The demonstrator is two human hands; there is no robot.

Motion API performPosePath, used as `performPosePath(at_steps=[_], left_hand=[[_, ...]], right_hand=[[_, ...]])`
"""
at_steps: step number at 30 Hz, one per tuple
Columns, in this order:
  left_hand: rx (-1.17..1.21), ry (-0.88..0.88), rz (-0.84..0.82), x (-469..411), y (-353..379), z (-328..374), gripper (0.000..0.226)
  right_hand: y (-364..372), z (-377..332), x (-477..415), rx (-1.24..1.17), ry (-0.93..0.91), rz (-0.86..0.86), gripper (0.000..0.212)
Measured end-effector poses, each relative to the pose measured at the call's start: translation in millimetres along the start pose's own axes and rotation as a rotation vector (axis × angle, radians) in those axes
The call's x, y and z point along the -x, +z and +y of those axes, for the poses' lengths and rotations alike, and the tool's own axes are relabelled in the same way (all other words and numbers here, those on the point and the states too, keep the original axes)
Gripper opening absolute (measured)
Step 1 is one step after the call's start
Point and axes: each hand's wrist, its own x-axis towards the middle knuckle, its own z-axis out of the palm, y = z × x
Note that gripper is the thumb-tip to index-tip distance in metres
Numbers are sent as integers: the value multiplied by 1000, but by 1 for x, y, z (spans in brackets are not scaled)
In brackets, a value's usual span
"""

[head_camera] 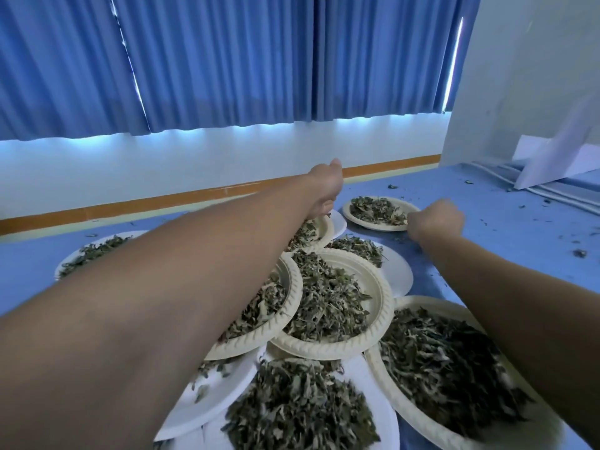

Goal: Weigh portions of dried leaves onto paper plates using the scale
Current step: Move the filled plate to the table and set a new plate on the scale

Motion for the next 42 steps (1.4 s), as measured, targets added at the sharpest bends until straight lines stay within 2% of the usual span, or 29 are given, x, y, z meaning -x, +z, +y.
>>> performPosePath(at_steps=[1,3,6,9,13,17,21,23,26,31,32,34,37,39,42], left_hand=[[1,23,-3,3,-2,-1,52],[-16,83,8,11,-6,-4,60],[8,167,17,43,-11,6,51],[10,247,86,95,-27,17,52],[-79,293,269,179,-91,20,50],[-82,258,405,270,-174,4,48],[-122,203,542,354,-251,-29,47],[-108,185,579,387,-280,-44,47],[-71,169,613,422,-308,-67,48],[2,177,507,444,-325,-99,54],[-49,196,491,445,-327,-105,57],[-336,304,494,448,-330,-116,60],[-713,495,416,454,-340,-133,47],[-878,471,313,456,-346,-141,40],[-1048,438,183,453,-353,-151,26]], right_hand=[[-4,-6,8,26,-74,46,11],[-13,-25,29,-6,-262,62,23],[-32,-65,79,-132,-532,-61,24],[-47,-107,136,-225,-740,-202,15],[-58,-155,218,-370,-816,-303,29],[-53,-198,318,-473,-916,-445,13],[-44,-235,415,-503,-1033,-584,24],[-39,-247,455,-495,-1061,-629,32],[-30,-254,500,-455,-1090,-677,31],[-21,-248,525,-355,-1174,-703,24],[-20,-246,524,-331,-1198,-703,22],[-19,-239,518,-247,-1278,-674,21],[-19,-230,506,34,-1474,-612,17],[-20,-225,499,213,-1556,-640,19],[-21,-221,495,382,-1577,-697,24]])
